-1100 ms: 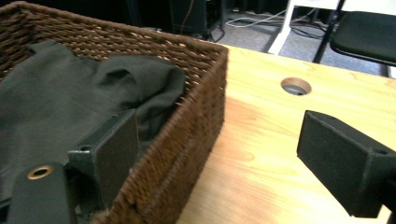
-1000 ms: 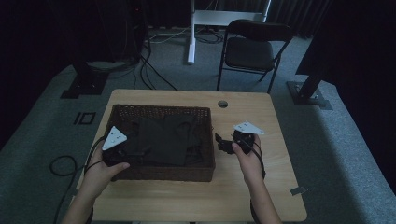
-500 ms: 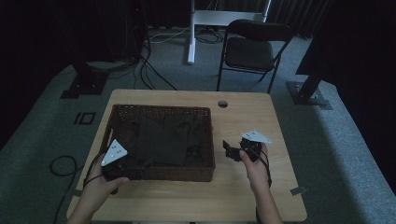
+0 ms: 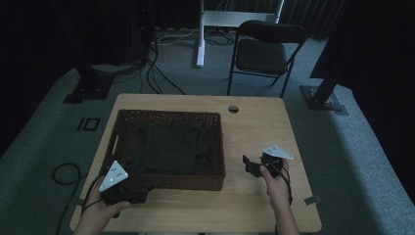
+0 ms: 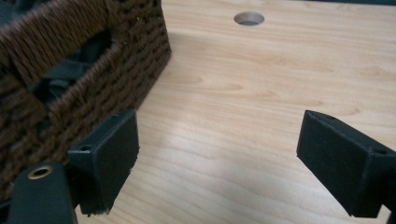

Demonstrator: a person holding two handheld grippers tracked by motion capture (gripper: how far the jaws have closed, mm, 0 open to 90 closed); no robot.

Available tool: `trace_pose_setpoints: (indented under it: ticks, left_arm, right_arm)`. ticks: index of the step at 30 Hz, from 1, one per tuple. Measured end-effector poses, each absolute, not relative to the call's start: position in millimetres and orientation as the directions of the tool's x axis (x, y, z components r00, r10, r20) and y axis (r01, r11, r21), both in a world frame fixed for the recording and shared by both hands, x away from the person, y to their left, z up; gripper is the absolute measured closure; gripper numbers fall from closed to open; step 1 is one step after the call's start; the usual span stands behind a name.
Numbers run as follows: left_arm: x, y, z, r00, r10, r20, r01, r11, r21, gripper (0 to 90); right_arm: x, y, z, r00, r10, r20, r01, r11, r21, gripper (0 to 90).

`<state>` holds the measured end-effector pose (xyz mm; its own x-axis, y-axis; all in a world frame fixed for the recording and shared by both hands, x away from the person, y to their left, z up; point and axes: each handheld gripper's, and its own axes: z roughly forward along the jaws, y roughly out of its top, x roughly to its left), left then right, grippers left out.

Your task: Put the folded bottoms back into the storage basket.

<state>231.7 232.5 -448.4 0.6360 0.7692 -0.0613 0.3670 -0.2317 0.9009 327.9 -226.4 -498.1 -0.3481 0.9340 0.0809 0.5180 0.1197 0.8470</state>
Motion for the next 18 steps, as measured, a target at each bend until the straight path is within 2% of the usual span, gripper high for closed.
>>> trace_pose_setpoints:
  ticks: [6,10,18]
  left_arm:
    - [224,235,-458,0.636,0.769,-0.07,0.379,-0.231,0.896,10.4]
    - [216,236,-461,0.629,0.775,-0.059,0.353,-0.217,0.91,10.5]
    - [199,233,-468,0.645,0.764,-0.032,0.348,-0.256,0.902,10.5]
  right_arm:
    - [324,-235,-507,-0.332,0.938,0.096,0.535,0.103,0.839,13.1]
    - [322,-241,-510,-0.318,0.943,0.099,0.538,0.093,0.838,13.1]
    - [317,-252,-519,-0.297,0.948,0.117,0.554,0.072,0.829,13.2]
